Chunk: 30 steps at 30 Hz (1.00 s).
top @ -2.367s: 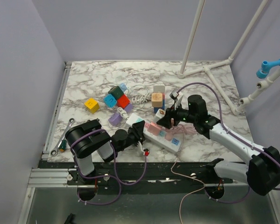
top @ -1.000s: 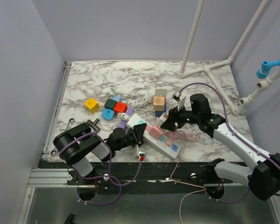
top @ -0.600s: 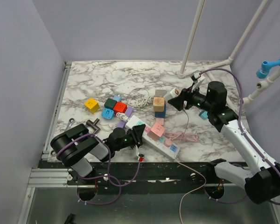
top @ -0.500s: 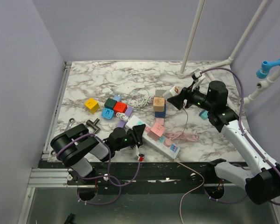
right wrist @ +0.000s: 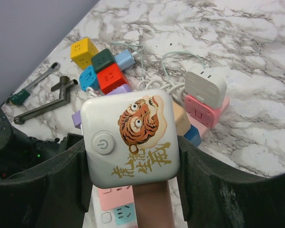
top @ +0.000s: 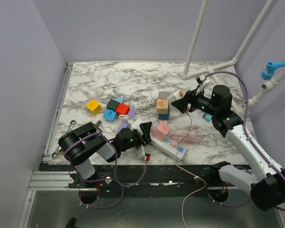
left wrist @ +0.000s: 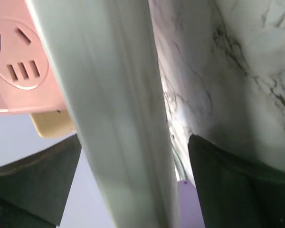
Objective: Pull the plug off the socket
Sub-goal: Remove the plug from the socket.
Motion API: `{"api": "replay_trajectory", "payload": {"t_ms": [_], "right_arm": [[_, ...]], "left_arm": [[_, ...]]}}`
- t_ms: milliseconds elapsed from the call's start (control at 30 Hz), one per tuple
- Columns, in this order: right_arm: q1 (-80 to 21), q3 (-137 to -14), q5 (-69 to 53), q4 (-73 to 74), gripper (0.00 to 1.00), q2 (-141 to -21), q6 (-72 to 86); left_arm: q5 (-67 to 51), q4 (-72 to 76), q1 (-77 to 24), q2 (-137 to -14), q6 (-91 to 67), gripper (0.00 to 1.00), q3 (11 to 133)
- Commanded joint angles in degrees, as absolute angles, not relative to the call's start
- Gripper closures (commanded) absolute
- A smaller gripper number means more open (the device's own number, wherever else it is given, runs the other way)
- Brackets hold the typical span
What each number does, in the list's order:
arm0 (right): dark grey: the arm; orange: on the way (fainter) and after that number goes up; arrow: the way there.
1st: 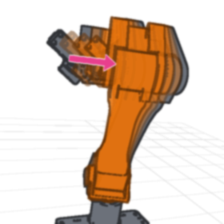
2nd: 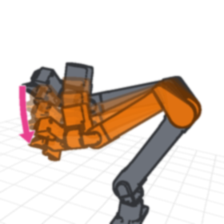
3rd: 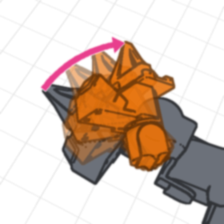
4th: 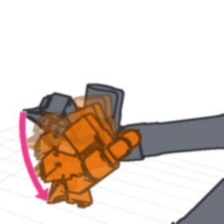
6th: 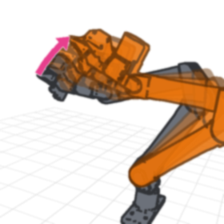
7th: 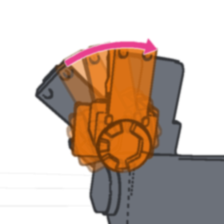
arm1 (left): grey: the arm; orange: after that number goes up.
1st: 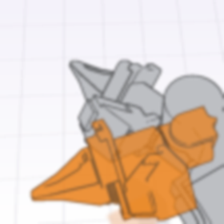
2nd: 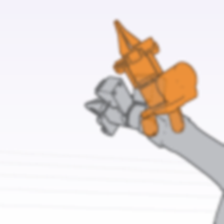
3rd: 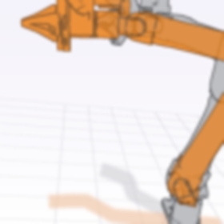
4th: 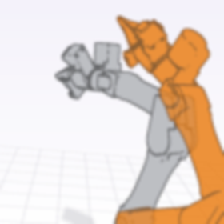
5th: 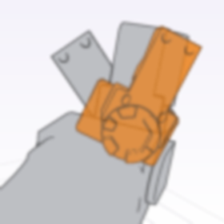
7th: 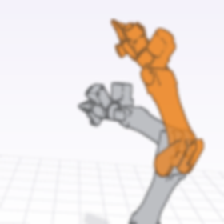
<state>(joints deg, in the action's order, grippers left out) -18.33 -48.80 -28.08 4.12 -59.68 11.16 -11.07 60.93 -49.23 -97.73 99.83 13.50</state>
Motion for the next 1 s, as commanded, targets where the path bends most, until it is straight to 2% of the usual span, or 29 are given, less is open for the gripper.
{"api": "replay_trajectory", "payload": {"t_ms": [0, 333, 500, 567, 633, 733, 767, 867, 967], "right_arm": [[-18.43, -48.56, -28.54, 0.89, 0.99, -57.46, 13.16], [-18.51, -50.29, -30.89, 0.54, 0.99, -57.12, 14.85], [-18.53, -51.7, -32.62, -2.96, 0.99, -57.13, 15.96], [-18.51, -52.67, -34.42, -3.66, 0.99, -57.46, 16.27], [-18.54, -53.66, -36.21, -4.01, 0.99, -58.03, 16.34], [-18.85, -54.09, -38.09, -5.02, 0.99, -59.15, 16.22], [-19.19, -54.35, -38.42, -5.01, 0.99, -59.64, 15.72], [-22.29, -54.41, -38.1, -4.92, 0.99, -60.28, 12.78], [-27.66, -54.69, -36.02, -3.01, 0.99, -60.88, 7.49]], "left_arm": [[-7.74, 46.48, -49.74, -98.32, 100.26, 0.02, 11.58], [-5.85, 50.89, -49.92, -87.3, 99.09, 0.02, 4.23], [-2.81, 56.26, -49.92, -78.52, 99.97, 0.01, -1.82], [-0.47, 53.31, -49.86, -72.59, 98.51, 0.02, -1.2], [2.57, 41.91, -49.57, -63.11, 92.97, 0.02, 3.12], [-0.61, 5.67, -48.6, -47.96, 76.15, 0.01, 20.08], [-3.48, -0.52, -48.18, -45.14, 70.38, 0.02, 25.31], [-12.68, -15.24, -47.76, -39.8, 61.12, 0.01, 35.76], [-18.5, -20.83, -47.73, -38.28, 54.59, 0.01, 42.57]]}}
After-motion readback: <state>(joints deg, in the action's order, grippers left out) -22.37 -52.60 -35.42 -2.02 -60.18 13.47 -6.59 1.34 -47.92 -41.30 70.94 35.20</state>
